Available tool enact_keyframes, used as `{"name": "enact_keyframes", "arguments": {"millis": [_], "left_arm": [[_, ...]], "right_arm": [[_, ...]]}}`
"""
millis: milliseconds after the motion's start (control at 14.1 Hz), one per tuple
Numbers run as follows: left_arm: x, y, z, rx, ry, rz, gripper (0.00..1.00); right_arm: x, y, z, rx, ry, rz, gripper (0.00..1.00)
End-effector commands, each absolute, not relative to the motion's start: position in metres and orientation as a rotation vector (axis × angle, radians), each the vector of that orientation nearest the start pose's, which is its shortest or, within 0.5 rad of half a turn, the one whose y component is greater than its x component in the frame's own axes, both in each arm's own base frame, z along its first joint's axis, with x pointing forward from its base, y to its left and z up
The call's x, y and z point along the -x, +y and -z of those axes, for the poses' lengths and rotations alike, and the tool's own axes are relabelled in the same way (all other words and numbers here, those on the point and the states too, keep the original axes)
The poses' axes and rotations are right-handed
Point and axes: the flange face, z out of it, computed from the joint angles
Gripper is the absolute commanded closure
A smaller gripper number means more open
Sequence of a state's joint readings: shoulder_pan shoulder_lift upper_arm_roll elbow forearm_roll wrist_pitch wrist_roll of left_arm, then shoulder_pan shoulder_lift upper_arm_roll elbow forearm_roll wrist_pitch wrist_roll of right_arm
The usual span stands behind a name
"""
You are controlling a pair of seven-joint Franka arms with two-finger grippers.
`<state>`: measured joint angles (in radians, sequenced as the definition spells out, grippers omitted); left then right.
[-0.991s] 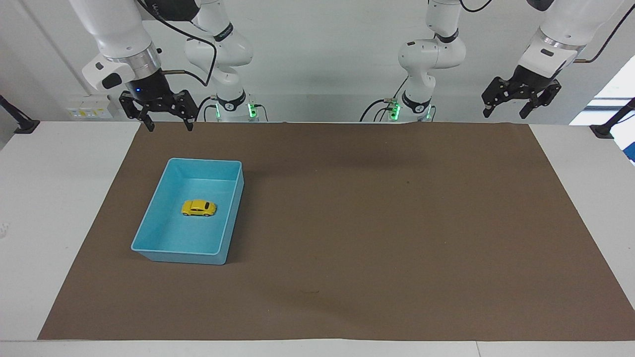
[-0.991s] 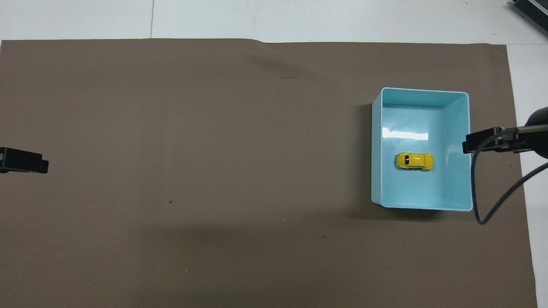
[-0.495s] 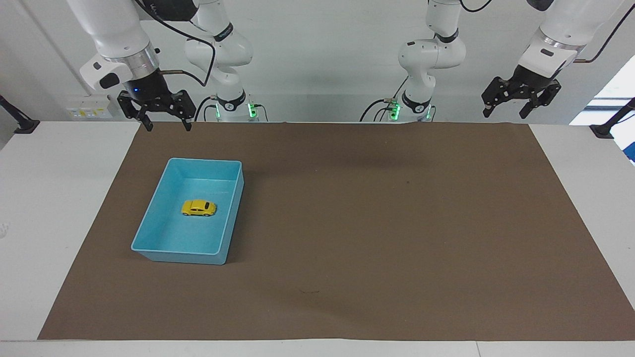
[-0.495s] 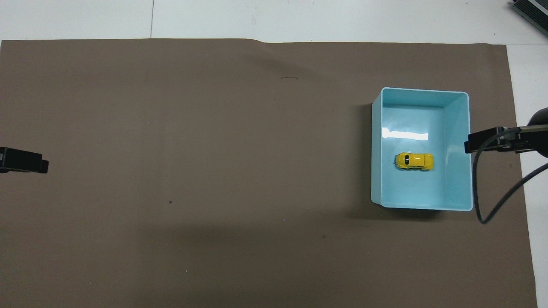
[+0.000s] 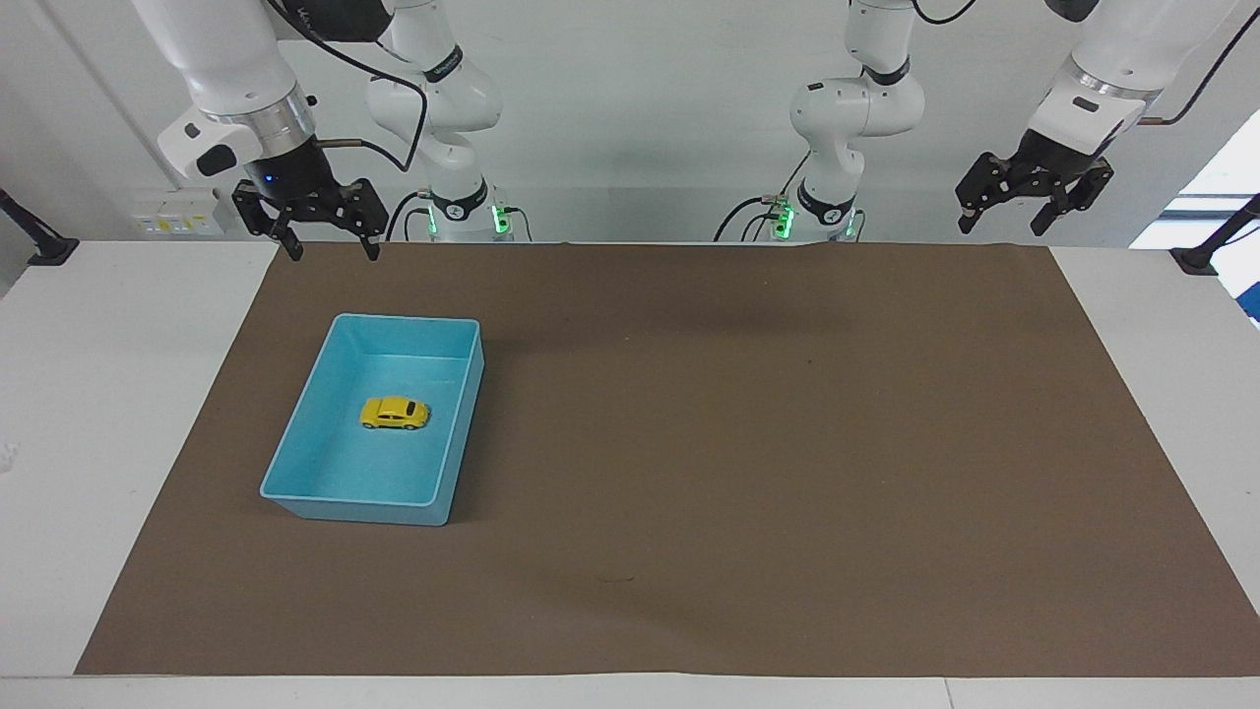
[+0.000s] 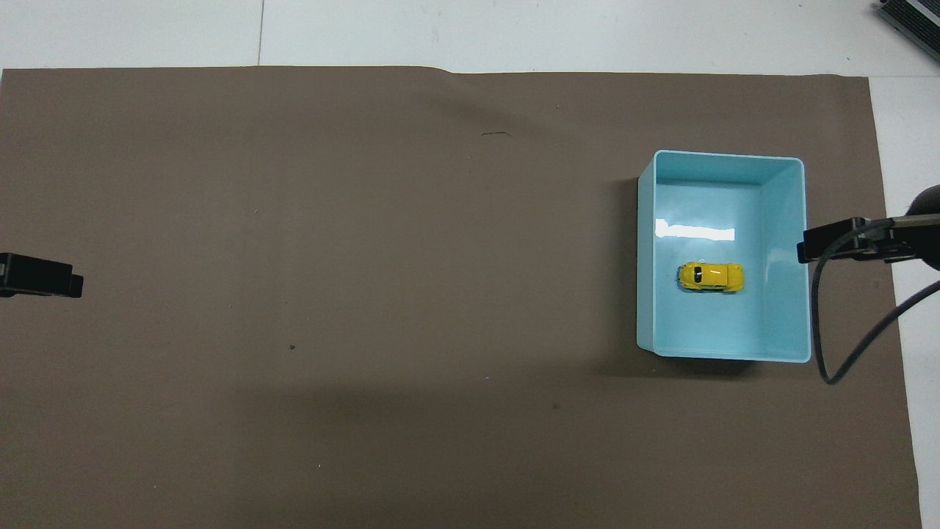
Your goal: Wind up and store yellow beetle car
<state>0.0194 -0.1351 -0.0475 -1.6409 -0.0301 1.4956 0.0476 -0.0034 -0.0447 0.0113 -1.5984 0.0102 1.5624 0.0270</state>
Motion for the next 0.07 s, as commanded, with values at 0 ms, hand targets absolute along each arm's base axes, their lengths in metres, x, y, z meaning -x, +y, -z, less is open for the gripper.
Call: {"name": "enact_keyframes", "arguments": {"millis": [0], "left_arm": [[-0.5029,-0.0166,-0.6594,3.165,0.108,-0.022,0.00]], "right_arm": [[-0.5376,0.0050,-0.6397,3.136,0.031,0.017,0.00]]}}
